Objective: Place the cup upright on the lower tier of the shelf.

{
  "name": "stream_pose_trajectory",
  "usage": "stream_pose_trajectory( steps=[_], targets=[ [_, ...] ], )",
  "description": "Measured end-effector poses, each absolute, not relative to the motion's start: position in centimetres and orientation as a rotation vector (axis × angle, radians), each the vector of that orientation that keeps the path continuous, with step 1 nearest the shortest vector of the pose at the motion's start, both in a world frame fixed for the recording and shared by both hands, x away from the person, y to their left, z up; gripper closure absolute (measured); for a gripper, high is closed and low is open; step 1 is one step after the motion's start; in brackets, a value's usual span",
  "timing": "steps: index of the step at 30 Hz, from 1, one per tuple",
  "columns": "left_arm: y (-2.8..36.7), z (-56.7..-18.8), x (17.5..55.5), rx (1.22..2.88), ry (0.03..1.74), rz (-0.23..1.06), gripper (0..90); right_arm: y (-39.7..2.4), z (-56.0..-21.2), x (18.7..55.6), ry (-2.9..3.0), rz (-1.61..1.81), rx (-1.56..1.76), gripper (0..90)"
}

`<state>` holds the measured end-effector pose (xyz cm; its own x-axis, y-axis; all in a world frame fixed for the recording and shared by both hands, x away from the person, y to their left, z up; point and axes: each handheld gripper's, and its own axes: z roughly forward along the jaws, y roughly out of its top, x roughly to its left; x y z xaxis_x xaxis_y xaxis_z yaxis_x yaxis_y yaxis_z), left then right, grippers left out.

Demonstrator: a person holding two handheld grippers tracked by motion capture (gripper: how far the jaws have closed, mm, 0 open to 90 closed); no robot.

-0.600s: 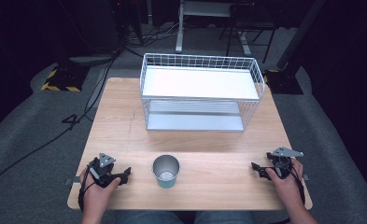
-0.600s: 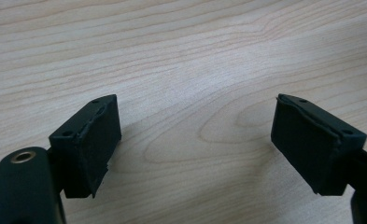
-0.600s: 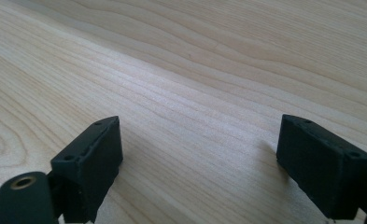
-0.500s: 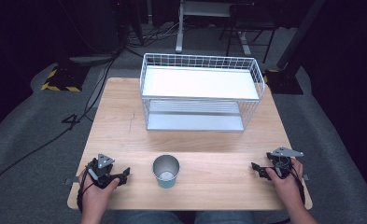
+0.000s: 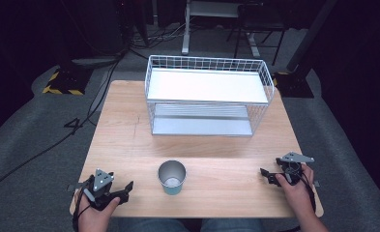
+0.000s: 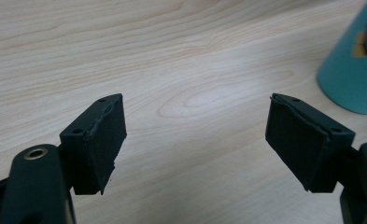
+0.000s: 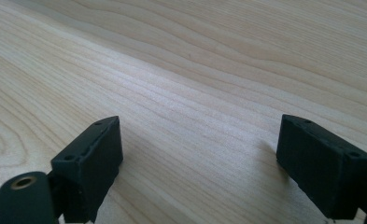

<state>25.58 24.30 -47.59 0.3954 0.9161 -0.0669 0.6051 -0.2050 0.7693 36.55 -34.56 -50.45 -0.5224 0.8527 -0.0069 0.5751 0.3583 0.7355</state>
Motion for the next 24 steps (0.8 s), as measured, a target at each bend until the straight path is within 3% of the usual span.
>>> stream_pose_trajectory(
  steps=[24],
  targets=[
    [20.2, -45.7, 22.2, 1.976, 1.106, 0.472, 21.0, -34.5, -50.4, 36.4, 2.226, 0.969, 1.260, 14.9]
  ],
)
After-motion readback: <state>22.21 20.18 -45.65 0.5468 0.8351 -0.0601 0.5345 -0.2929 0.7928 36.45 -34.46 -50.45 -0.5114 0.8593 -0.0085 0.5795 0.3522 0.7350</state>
